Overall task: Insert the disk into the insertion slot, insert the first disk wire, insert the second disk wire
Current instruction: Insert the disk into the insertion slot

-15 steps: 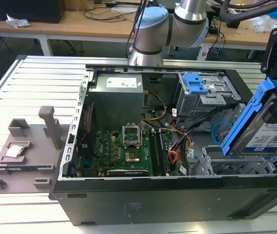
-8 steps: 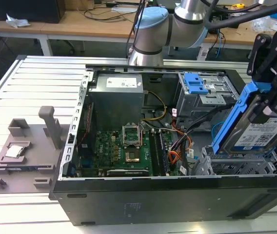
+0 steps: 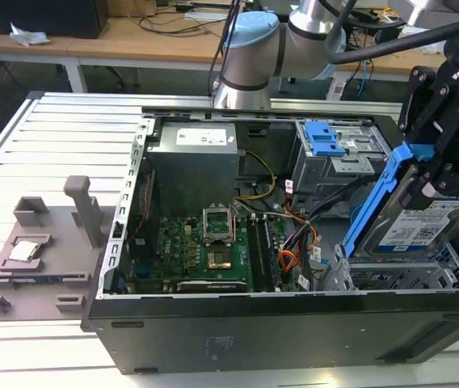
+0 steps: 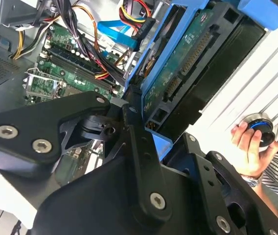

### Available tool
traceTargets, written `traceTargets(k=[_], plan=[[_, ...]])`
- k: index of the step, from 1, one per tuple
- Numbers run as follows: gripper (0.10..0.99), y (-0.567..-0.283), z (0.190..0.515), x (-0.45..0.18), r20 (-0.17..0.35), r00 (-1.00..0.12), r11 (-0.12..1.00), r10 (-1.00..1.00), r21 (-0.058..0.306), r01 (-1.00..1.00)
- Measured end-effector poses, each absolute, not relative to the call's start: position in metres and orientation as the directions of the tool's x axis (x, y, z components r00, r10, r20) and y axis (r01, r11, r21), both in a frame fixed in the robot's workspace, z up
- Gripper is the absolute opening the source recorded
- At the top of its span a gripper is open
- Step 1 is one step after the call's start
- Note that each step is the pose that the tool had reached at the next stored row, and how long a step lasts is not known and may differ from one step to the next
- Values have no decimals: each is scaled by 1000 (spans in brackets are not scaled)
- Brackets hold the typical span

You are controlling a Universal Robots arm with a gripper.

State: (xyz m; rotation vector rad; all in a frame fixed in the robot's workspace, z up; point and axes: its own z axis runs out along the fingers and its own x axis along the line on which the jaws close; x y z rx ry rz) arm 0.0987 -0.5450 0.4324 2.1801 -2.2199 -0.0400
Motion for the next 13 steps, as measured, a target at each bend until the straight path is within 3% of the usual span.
traceTargets(k=[13], plan=[[365, -545, 411, 99, 3, -18, 18, -1000, 39, -999]])
